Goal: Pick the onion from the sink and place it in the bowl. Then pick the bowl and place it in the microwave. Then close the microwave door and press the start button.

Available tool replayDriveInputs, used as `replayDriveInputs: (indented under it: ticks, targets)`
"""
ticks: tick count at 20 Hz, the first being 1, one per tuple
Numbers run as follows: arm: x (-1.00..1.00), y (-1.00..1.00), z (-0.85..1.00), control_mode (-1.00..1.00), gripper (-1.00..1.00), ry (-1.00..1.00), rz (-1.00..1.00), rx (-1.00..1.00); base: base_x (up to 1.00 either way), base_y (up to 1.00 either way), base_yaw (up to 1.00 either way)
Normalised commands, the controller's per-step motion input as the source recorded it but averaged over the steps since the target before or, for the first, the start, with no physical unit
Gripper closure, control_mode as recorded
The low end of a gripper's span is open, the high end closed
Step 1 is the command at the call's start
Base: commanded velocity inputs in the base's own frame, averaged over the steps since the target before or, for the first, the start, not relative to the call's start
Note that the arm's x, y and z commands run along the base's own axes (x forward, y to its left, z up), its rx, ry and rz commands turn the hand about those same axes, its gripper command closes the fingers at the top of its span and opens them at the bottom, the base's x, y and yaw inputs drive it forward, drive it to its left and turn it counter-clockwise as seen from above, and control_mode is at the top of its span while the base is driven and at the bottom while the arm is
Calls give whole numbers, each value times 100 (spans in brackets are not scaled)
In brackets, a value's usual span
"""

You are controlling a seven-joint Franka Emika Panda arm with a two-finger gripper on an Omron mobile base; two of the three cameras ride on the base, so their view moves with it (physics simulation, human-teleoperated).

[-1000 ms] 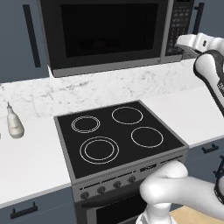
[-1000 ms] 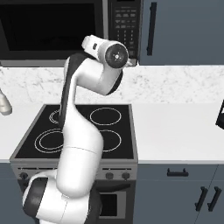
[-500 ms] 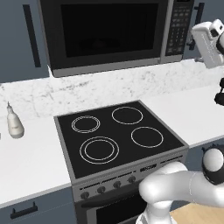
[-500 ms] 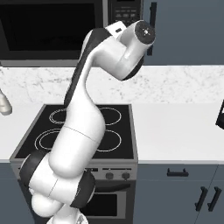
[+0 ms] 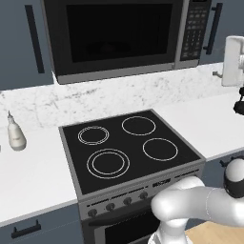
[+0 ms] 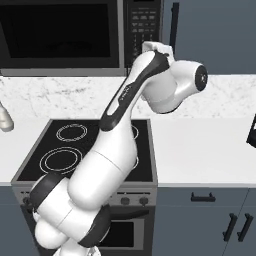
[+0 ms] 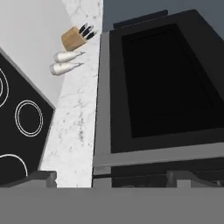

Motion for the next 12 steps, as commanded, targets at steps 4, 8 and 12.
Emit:
replayDriveInputs:
  ticks: [4,8,12]
  targets:
    - [14,46,0,-100,-100,-1,-20,20,0,0,0]
    - [6,31,0,-100,100,0,-15,14,0,0,0]
    - [0,-12,-1,-100,100,8,0,19,0,0,0]
